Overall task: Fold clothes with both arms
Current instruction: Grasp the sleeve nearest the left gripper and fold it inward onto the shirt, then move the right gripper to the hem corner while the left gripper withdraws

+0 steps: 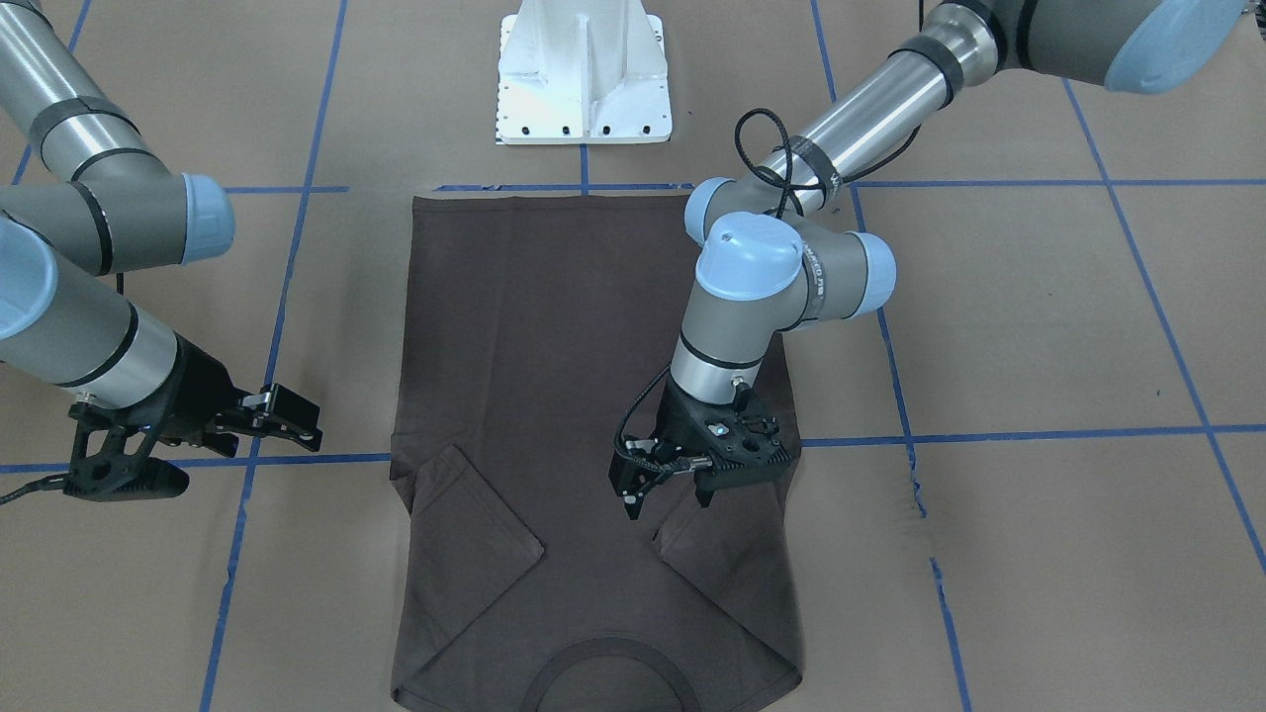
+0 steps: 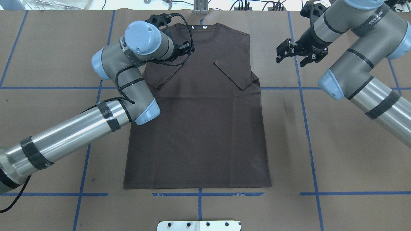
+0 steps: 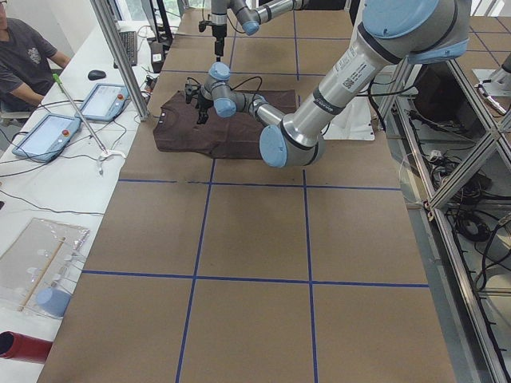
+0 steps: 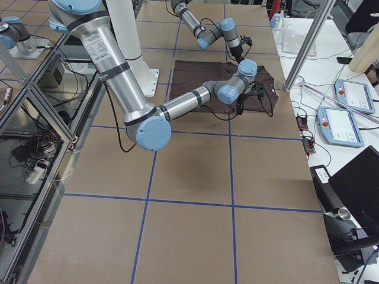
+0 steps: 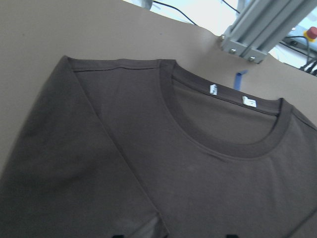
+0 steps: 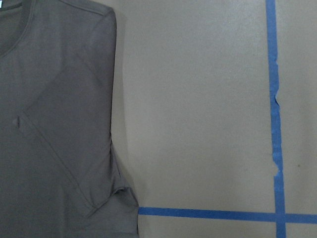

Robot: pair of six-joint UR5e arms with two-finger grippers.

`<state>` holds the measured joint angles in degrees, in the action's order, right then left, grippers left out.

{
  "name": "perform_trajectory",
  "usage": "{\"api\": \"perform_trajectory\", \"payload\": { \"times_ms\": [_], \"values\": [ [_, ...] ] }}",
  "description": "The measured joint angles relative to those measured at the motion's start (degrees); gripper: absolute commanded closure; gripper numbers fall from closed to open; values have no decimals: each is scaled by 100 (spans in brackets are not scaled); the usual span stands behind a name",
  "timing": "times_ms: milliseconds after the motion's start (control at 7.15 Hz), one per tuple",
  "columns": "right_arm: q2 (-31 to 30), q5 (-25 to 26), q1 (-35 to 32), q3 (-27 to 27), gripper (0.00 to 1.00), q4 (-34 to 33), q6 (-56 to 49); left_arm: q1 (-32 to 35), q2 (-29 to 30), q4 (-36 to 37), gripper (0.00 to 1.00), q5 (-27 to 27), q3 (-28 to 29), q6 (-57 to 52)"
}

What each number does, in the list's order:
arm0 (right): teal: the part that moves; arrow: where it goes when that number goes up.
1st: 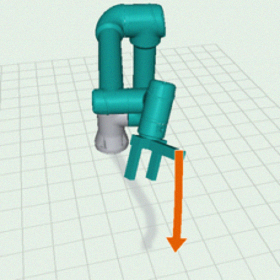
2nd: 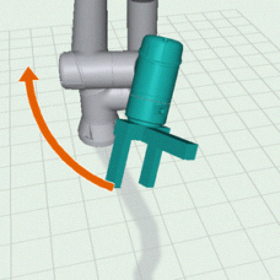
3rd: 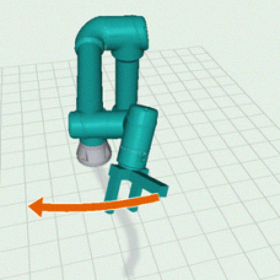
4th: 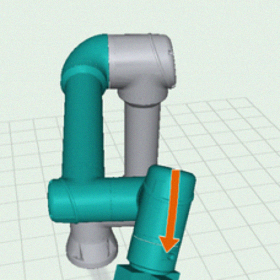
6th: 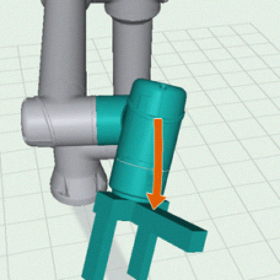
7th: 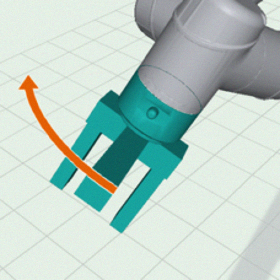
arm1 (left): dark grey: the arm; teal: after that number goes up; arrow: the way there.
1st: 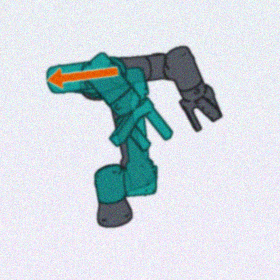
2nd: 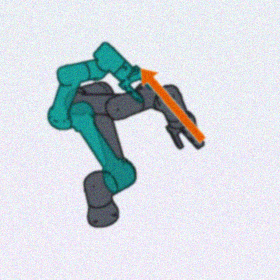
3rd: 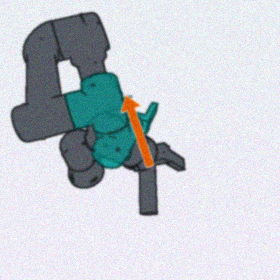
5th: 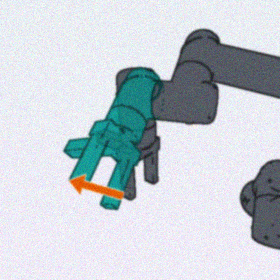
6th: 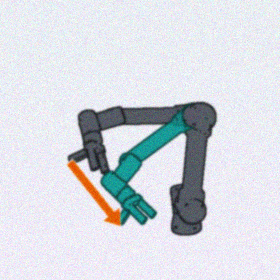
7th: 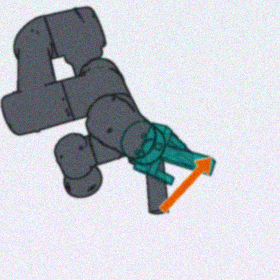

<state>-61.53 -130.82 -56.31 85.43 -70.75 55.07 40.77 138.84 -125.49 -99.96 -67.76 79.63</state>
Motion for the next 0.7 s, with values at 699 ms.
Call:
{"api": "perform_trajectory", "payload": {
  "times_ms": [699],
  "values": [
    [-1629,2083,2310,2388,0,13,2419,-14,-2274,2175,0,-600,-4055,-1012]
  ]
}}
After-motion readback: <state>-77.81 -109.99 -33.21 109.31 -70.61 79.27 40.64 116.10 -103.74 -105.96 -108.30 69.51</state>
